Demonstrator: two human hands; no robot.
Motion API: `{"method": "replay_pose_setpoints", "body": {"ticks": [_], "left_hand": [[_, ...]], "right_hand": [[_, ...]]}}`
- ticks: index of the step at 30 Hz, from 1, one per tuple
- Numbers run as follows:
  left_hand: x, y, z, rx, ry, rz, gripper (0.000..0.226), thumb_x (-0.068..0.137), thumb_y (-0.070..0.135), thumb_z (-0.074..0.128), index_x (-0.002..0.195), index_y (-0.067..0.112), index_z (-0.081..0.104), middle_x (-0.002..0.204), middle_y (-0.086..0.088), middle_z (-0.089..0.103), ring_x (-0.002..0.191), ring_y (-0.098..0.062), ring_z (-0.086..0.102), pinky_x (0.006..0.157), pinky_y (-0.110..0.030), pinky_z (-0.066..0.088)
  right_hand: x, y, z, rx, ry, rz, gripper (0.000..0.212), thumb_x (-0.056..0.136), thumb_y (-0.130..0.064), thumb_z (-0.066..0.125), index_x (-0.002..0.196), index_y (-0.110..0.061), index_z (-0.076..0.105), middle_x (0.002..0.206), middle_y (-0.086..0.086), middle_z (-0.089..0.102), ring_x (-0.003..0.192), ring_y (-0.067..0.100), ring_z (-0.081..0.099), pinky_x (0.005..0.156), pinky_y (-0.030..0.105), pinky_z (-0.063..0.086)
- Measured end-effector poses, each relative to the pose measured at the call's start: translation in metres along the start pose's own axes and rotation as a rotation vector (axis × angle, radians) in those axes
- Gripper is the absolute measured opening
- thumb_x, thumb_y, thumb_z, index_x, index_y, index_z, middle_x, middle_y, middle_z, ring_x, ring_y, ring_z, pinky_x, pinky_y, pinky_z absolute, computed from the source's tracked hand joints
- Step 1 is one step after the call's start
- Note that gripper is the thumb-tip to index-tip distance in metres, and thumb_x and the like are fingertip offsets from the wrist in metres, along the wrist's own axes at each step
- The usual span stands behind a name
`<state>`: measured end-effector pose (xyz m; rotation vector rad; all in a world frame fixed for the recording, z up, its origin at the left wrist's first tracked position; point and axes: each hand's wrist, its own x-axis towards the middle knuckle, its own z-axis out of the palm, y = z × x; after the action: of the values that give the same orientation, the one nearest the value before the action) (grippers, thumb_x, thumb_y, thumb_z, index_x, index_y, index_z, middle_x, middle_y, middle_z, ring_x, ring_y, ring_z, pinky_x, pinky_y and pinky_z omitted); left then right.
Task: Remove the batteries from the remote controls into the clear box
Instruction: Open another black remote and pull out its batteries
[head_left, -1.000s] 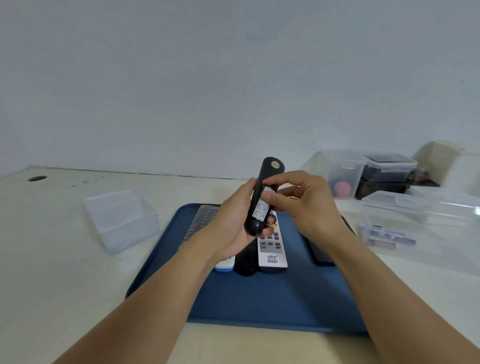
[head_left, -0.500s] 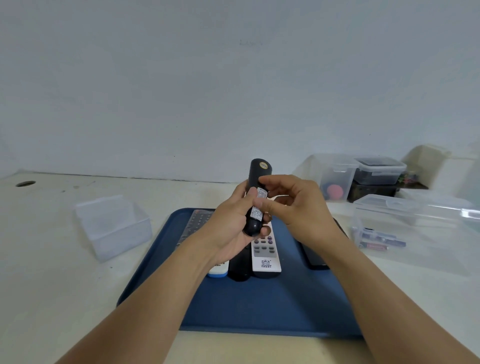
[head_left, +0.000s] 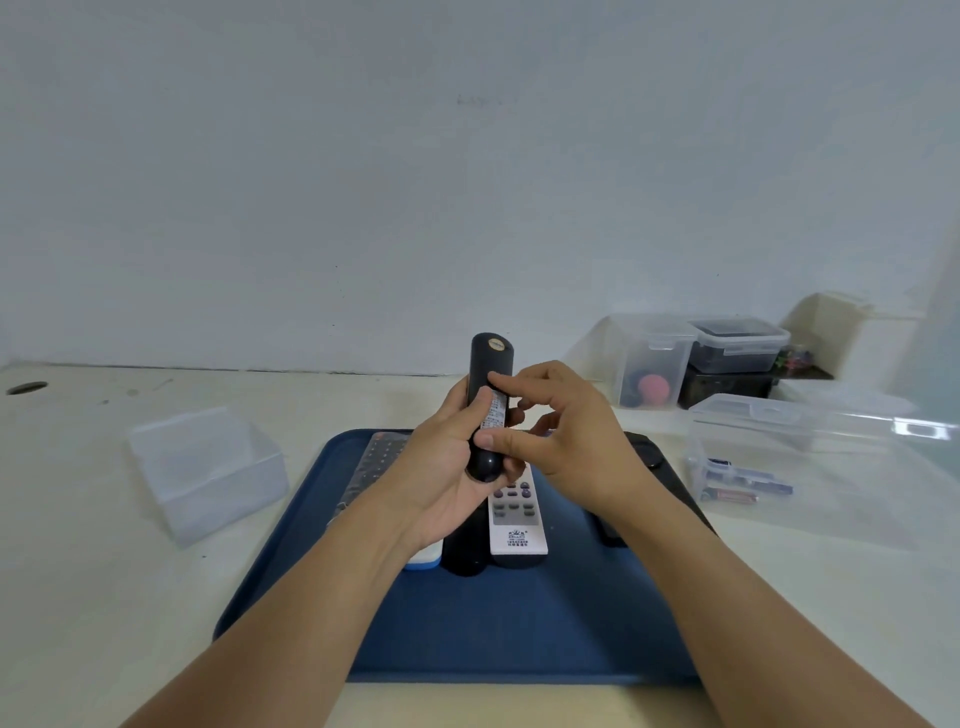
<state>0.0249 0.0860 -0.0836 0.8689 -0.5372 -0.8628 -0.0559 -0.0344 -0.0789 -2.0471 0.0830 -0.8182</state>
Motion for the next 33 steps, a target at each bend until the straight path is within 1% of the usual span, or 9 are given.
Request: {"method": "replay_pose_setpoints", "body": {"ticks": [5,8,10,14,17,20,22,29,33], "left_hand": [[0.000,0.002,-0.001,-0.100,0.033,0.049,0.031,0.108,0.028,0.045,0.132,0.016,0.060,0.108,-0.009,0.074,0.094,-0.018,0.073,0.076,-0.037,0.062],[-0.002,0.002,0.007,-0.008,-0.017,0.055,0.056,0.108,0.052,0.029,0.122,0.013,0.067,0.122,-0.012,0.071,0.118,-0.023,0.068,0.101,-0.041,0.053],[-0.003,-0.002,0.013,0.064,-0.063,0.078,0.061,0.103,0.064,0.022,0.129,0.032,0.066,0.138,-0.010,0.064,0.127,-0.023,0.062,0.109,-0.044,0.045],[-0.002,-0.009,0.015,0.131,-0.164,0.011,0.070,0.095,0.074,0.026,0.154,0.039,0.034,0.145,0.001,0.059,0.124,-0.015,0.064,0.100,-0.035,0.054],[-0.001,-0.004,0.009,0.571,-0.020,0.159,0.037,0.102,0.052,0.046,0.128,0.033,0.065,0.121,0.008,0.072,0.114,-0.018,0.069,0.098,-0.034,0.055],[0.003,0.004,-0.014,1.274,0.228,0.381,0.018,0.099,0.025,0.061,0.113,0.032,0.070,0.104,0.014,0.071,0.099,-0.002,0.066,0.087,-0.024,0.052],[0.004,0.006,-0.029,1.477,0.238,0.370,0.025,0.094,0.018,0.063,0.117,0.028,0.068,0.112,0.010,0.067,0.100,-0.006,0.062,0.086,-0.027,0.049],[0.004,0.001,-0.041,1.735,0.143,0.228,0.033,0.086,0.025,0.065,0.118,0.032,0.064,0.114,0.008,0.057,0.104,-0.014,0.053,0.080,-0.027,0.040],[0.005,0.002,-0.042,1.754,0.133,0.240,0.028,0.085,0.025,0.065,0.113,0.032,0.067,0.107,0.010,0.058,0.096,-0.011,0.055,0.066,-0.014,0.032]], "right_hand": [[-0.002,-0.003,0.010,-0.305,-0.146,-0.053,0.037,0.098,-0.048,0.051,0.123,-0.026,0.068,0.114,-0.006,0.049,0.114,0.015,0.046,0.095,0.027,0.043],[0.000,-0.012,0.006,-0.078,-0.190,0.042,0.035,0.098,-0.053,0.049,0.088,-0.027,0.069,0.093,-0.002,0.062,0.089,0.015,0.058,0.076,0.033,0.047],[0.000,-0.012,0.001,0.080,-0.048,0.164,0.032,0.093,-0.051,0.061,0.092,-0.022,0.074,0.088,-0.002,0.073,0.078,0.019,0.070,0.069,0.034,0.056],[0.003,0.001,-0.016,0.304,0.037,0.414,0.025,0.093,-0.026,0.069,0.101,-0.002,0.074,0.092,0.014,0.077,0.087,0.030,0.075,0.072,0.041,0.062],[0.004,0.005,-0.032,0.430,0.011,0.520,0.023,0.094,-0.018,0.068,0.106,0.002,0.072,0.094,0.017,0.076,0.081,0.025,0.076,0.063,0.031,0.058],[0.002,0.012,-0.038,0.037,0.035,0.551,0.019,0.085,-0.020,0.079,0.097,-0.006,0.071,0.079,0.011,0.076,0.057,0.013,0.072,0.045,0.022,0.053],[0.001,0.016,-0.040,-0.129,0.062,0.571,0.028,0.080,-0.020,0.084,0.097,-0.011,0.065,0.077,0.008,0.074,0.049,0.010,0.069,0.039,0.021,0.049],[0.000,0.020,-0.033,-0.303,0.026,0.576,0.036,0.068,-0.016,0.091,0.075,-0.014,0.056,0.076,0.010,0.071,0.051,0.019,0.071,0.039,0.028,0.054],[-0.002,0.018,-0.030,-0.391,-0.020,0.557,0.035,0.066,-0.018,0.093,0.075,-0.011,0.059,0.072,0.011,0.069,0.054,0.025,0.072,0.046,0.041,0.060]]}}
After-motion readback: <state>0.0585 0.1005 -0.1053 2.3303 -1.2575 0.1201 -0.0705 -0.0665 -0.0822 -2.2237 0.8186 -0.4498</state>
